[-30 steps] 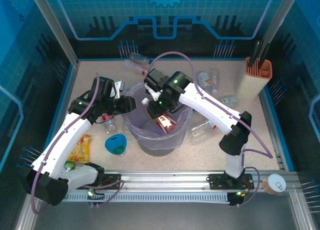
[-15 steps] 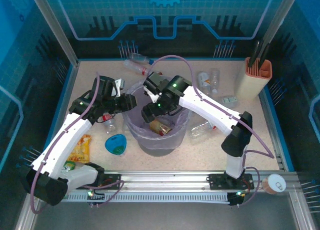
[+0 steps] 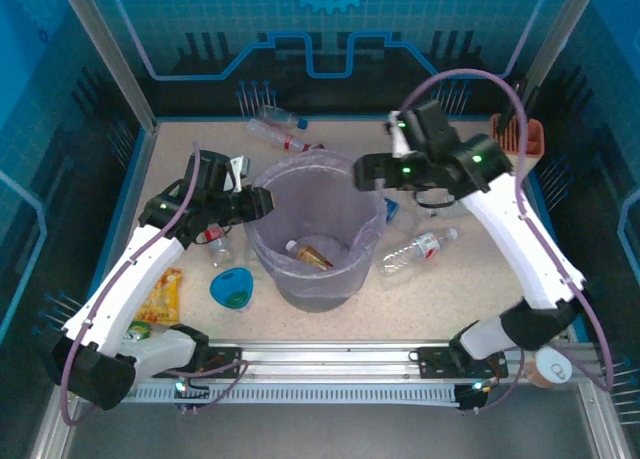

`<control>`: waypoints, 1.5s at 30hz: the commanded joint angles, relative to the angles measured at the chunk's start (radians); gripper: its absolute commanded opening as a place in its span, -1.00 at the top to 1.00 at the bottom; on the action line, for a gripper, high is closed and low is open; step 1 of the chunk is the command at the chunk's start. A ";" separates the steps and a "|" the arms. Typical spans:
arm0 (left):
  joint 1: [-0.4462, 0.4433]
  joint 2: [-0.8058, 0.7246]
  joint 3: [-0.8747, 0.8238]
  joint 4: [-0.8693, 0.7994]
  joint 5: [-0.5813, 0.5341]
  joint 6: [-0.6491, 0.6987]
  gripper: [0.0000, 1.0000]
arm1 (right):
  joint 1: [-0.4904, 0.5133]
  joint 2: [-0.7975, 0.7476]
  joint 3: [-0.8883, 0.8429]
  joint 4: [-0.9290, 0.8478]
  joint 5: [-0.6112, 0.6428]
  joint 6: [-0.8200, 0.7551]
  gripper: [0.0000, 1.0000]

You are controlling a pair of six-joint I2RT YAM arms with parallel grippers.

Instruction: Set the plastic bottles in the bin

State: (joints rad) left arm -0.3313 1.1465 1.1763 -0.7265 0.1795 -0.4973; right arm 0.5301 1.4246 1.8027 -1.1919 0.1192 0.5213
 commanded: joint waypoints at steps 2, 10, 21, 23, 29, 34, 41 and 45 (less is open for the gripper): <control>-0.009 0.032 0.005 -0.001 -0.014 0.014 0.35 | -0.104 -0.117 -0.207 -0.017 0.147 0.179 -0.99; -0.009 0.041 -0.004 0.009 -0.012 0.024 0.36 | -0.305 -0.219 -0.628 0.168 0.084 0.354 -0.99; -0.008 0.038 -0.015 0.023 -0.010 0.013 0.32 | -0.427 -0.148 -0.982 0.585 -0.098 0.592 -0.87; -0.009 0.041 -0.014 0.021 -0.009 0.013 0.32 | -0.436 -0.108 -0.992 0.612 -0.119 0.598 -0.86; -0.009 0.038 -0.020 0.017 -0.030 0.008 0.32 | -0.443 -0.013 -1.027 0.723 -0.150 0.626 -0.84; -0.009 0.049 -0.014 0.018 -0.026 0.006 0.32 | -0.444 0.053 -1.040 0.776 -0.174 0.643 -0.81; -0.009 0.046 -0.015 0.012 -0.029 0.006 0.32 | -0.443 0.070 -1.034 0.763 -0.195 0.631 -0.74; -0.009 0.041 -0.027 0.012 -0.034 0.006 0.32 | -0.443 0.033 -1.043 0.735 -0.187 0.627 -0.62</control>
State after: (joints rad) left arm -0.3317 1.1633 1.1774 -0.6891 0.1791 -0.4957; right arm 0.1005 1.4887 0.7666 -0.4328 -0.0620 1.1458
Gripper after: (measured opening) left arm 0.340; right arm 0.824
